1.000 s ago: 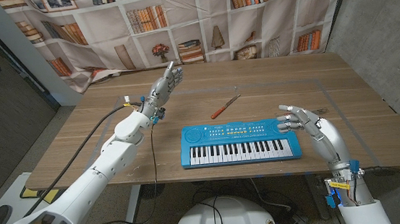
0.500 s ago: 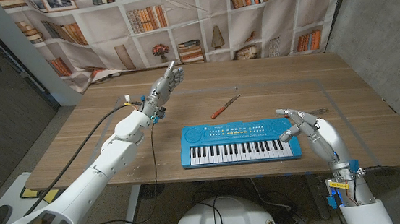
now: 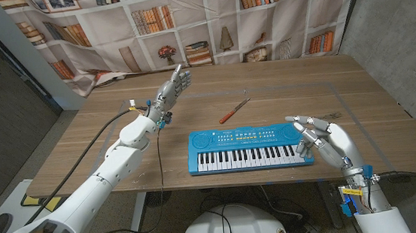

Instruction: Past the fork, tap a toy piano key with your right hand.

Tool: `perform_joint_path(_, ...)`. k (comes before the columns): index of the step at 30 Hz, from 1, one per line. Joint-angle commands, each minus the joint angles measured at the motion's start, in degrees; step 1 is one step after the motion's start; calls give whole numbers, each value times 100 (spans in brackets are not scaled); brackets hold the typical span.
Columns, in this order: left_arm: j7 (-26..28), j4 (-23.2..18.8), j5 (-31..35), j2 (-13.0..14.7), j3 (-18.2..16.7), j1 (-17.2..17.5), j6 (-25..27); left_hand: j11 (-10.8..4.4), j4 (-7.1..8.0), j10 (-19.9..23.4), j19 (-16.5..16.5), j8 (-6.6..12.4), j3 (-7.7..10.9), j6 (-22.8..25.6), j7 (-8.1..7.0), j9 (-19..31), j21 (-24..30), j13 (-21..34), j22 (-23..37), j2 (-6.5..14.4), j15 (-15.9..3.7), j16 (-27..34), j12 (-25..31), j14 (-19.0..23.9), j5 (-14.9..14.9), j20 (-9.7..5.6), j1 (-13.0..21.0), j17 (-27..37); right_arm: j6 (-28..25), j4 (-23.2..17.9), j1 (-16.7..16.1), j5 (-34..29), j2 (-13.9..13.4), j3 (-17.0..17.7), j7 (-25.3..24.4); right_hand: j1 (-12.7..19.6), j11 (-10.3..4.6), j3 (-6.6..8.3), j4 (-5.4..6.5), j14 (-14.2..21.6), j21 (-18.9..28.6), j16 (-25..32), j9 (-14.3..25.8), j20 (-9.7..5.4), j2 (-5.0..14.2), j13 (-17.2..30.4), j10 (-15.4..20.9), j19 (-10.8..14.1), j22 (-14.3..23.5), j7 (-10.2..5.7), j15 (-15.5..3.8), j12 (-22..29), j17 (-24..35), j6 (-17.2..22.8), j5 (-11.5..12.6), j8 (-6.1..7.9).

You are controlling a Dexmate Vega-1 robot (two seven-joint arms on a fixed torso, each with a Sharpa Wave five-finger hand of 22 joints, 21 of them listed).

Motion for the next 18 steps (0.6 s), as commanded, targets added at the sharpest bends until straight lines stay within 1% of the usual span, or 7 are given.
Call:
perform_joint_path(1,60,-5,-29,1,-38,23,27,-12,23,45,79,-13,-42,53,17,12,-22,5,10,5,-12,-1,-9,53,-20,12,56,17,45,71,65,-38,19,-78,-168,57,0,363,29,44,123,816,28,-13,-276,184,73,233,854,-13,20,818,77,120,-78,-36)
perform_joint_path(7,67,18,-36,-7,-50,18,11,1,23,72,100,-23,-45,56,3,13,-26,5,10,13,-14,-5,-12,72,-25,22,65,17,-203,-59,-4,-176,41,-81,-172,163,-14,509,-35,29,185,1172,32,-14,-487,219,50,315,924,-8,6,1172,111,132,-101,-51)
perform_joint_path(10,61,20,-44,-3,-52,11,24,4,23,74,107,-27,-47,59,3,13,-29,5,10,15,-18,-4,-16,87,-27,22,68,17,-419,-168,-79,-210,51,-90,-156,577,-29,681,-102,-31,212,1389,40,-18,-673,125,-3,277,903,-13,16,1347,1,85,-117,-59)
perform_joint_path(11,63,20,-41,-1,-52,9,26,0,23,74,112,-27,-48,62,1,13,-29,5,10,16,-18,-4,-18,91,-28,23,69,17,-484,-204,-107,-171,35,-93,-124,822,-37,725,-73,-57,204,1502,45,-15,-753,62,-31,224,907,-12,22,1430,-144,62,-166,-62)
perform_joint_path(14,58,22,-45,5,-55,1,35,2,23,93,117,-32,-50,65,6,13,-34,5,10,20,-12,-8,-17,97,-30,18,73,17,-651,-305,-191,-206,13,-82,-113,1165,-41,695,-87,-121,-24,1595,46,-26,-785,-57,-83,25,701,-20,24,1453,-329,36,-241,-63)
perform_joint_path(15,55,24,-47,6,-55,-3,39,-3,23,95,123,-33,-51,69,9,13,-33,5,10,21,-13,-8,-19,101,-31,21,74,17,-709,-343,-219,-210,16,-87,-118,1334,-42,678,-118,-150,-54,1611,46,-26,-788,-82,-88,42,654,-25,13,1461,-385,21,-260,-65)
perform_joint_path(18,68,19,-48,5,-57,-7,55,5,23,99,139,-36,-53,73,6,13,-34,5,10,24,-9,-8,-24,114,-33,25,78,17,-846,-426,-292,-272,25,-105,-167,1729,-44,541,-94,-194,-237,1655,46,-19,-759,-140,-94,15,398,-32,10,1495,-541,-19,-319,-66)
